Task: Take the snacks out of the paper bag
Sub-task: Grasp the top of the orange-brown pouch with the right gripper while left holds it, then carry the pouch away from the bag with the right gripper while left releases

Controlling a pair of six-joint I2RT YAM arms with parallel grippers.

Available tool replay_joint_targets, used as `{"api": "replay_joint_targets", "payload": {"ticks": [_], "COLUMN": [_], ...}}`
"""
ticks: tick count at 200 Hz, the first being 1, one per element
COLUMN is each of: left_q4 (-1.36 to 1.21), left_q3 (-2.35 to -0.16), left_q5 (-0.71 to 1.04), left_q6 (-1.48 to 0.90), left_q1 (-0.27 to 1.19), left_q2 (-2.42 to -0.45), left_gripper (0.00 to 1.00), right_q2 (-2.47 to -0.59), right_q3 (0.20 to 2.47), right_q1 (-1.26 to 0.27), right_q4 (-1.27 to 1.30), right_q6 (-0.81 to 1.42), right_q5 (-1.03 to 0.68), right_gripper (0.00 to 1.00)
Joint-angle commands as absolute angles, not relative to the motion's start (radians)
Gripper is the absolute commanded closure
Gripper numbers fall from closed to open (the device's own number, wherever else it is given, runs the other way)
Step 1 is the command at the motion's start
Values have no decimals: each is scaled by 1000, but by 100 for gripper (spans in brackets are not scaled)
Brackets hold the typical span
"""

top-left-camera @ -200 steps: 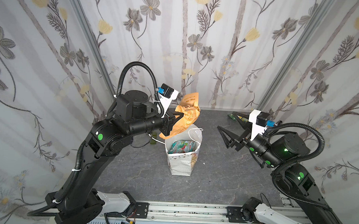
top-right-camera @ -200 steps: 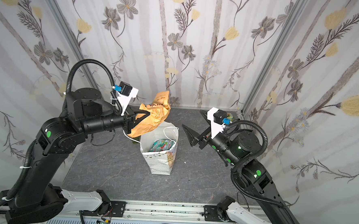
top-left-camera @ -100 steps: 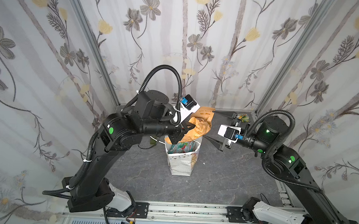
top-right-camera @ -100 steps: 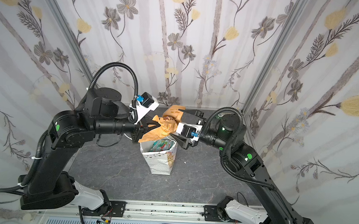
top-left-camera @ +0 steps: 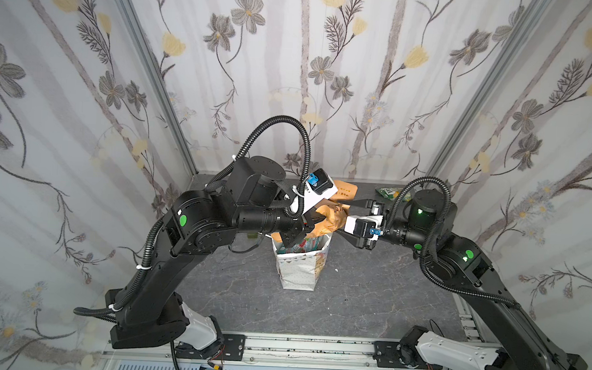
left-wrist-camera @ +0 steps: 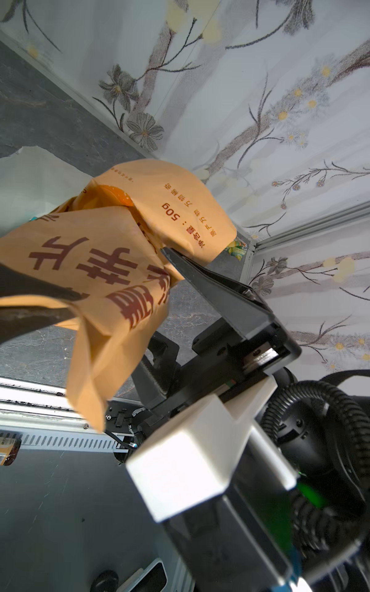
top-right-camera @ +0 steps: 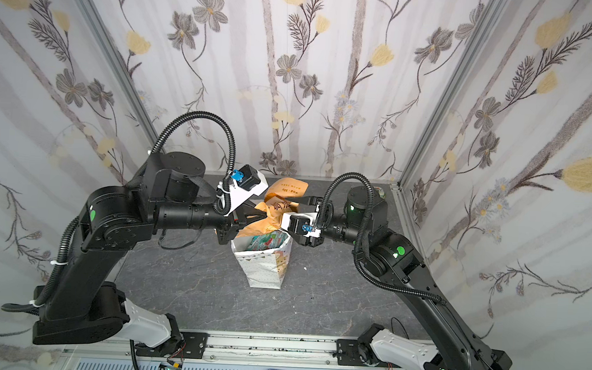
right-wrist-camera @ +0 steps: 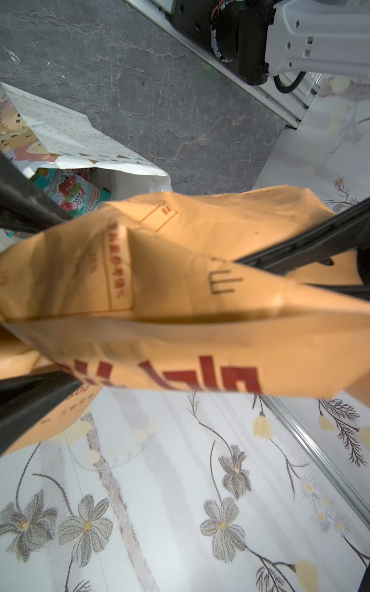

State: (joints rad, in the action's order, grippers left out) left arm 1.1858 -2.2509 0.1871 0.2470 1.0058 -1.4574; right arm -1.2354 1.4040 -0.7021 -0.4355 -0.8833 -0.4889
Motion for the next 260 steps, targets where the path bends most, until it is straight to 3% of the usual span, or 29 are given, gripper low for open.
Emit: {"api": "replay_joint_targets", "payload": {"ticks": [1,93,113,131,167,260], "left_q4": [1145,1069,1034,1005,931,831], "left_q3": [-2242,-2186,-2157,-2131,-2068,-1920], "left_q5": [195,161,158,157,156,123], "left_q6": [267,276,272,270,265,227], "left_q1": [1009,1019,1020,1021,1022,1022], "left_q2": [-1445,-1406,-1380,-1355,-1296,-1140], "left_gripper": [100,100,96,82,47,8], "right_q2": [-1236,-1207,-1202,-1198,-1179,-1284], "right_q3": [1394,1342,1341,1336,1319,1467], "right_q1": [-703,-705,-705,-704,-704,-574], "right_q4": [-388,-311,-304,-285,-211,-131], "right_q6": [-884,-813,-789,-758,-657,-116], "right_q5": [-502,-540,-549,-552,-549,-428], "right_gripper": [42,77,86,100,100,100]}}
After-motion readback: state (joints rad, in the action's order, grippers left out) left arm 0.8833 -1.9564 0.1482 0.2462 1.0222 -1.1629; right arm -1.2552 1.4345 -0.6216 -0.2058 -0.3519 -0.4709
